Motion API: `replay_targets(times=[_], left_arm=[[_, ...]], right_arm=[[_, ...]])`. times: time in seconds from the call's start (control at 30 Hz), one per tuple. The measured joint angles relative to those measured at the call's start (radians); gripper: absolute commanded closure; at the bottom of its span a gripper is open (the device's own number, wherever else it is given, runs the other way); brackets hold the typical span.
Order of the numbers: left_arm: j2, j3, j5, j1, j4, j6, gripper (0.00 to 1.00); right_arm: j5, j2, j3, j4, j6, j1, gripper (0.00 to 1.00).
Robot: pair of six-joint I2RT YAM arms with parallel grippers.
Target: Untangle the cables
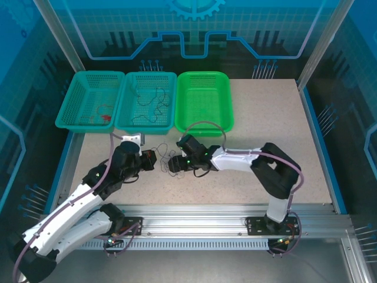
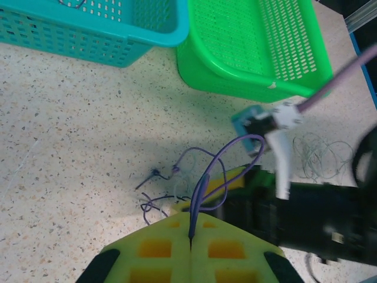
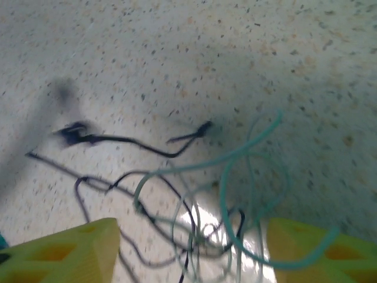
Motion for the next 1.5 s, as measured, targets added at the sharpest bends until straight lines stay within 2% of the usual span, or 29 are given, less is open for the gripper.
replay_targets(times=[0.07, 0.1, 0.27, 0.4, 0.5, 0.63, 0.77, 0.93, 1.07, 1.23, 1.37, 1.5], left_arm=[[-0.009, 0.000, 0.000, -0.001, -0.009, 0.000, 1.00], [-0.013, 0.000, -0.001, -0.001, -0.013, 0.000, 1.00], [-0.035, 0.000, -0.043, -0.001, -0.063, -0.003, 1.00], [-0.074, 0.015, -0.147, 0.016, -0.169, -0.006, 1.00], [-0.129, 0.032, -0.187, 0.102, -0.229, -0.004, 1.00], [-0.159, 0.032, -0.045, 0.215, -0.245, 0.000, 1.00], [-0.161, -0.021, 0.081, 0.258, -0.158, 0.013, 0.98], [-0.152, -0.196, 0.200, 0.276, 0.009, 0.026, 0.75], [-0.145, -0.271, 0.246, 0.241, 0.093, 0.051, 0.68], [-0.146, -0.274, 0.293, 0.138, 0.237, 0.134, 0.56], [-0.106, -0.274, 0.305, 0.029, 0.346, 0.226, 0.45], [-0.004, -0.273, 0.304, -0.042, 0.433, 0.309, 0.34]], right_arm=[[0.007, 0.039, 0.009, 0.025, 0.024, 0.000, 0.74], [0.012, 0.054, 0.010, 0.032, 0.037, 0.000, 0.81], [0.063, 0.068, 0.003, 0.016, 0.064, -0.005, 0.96], [0.095, -0.009, -0.096, 0.024, 0.074, -0.042, 0.98], [0.134, -0.147, -0.243, -0.003, 0.080, -0.138, 0.97], [0.060, -0.389, -0.391, 0.051, 0.074, -0.282, 1.00], [0.021, -0.562, -0.416, 0.031, 0.024, -0.360, 1.00], [-0.014, -0.631, -0.375, -0.082, -0.072, -0.381, 1.00], [-0.084, -0.666, -0.274, -0.151, -0.175, -0.348, 1.00], [-0.151, -0.678, -0.135, -0.208, -0.277, -0.288, 1.00], [-0.184, -0.693, -0.114, -0.237, -0.300, -0.269, 1.00], [-0.206, -0.706, -0.112, -0.270, -0.300, -0.253, 1.00]])
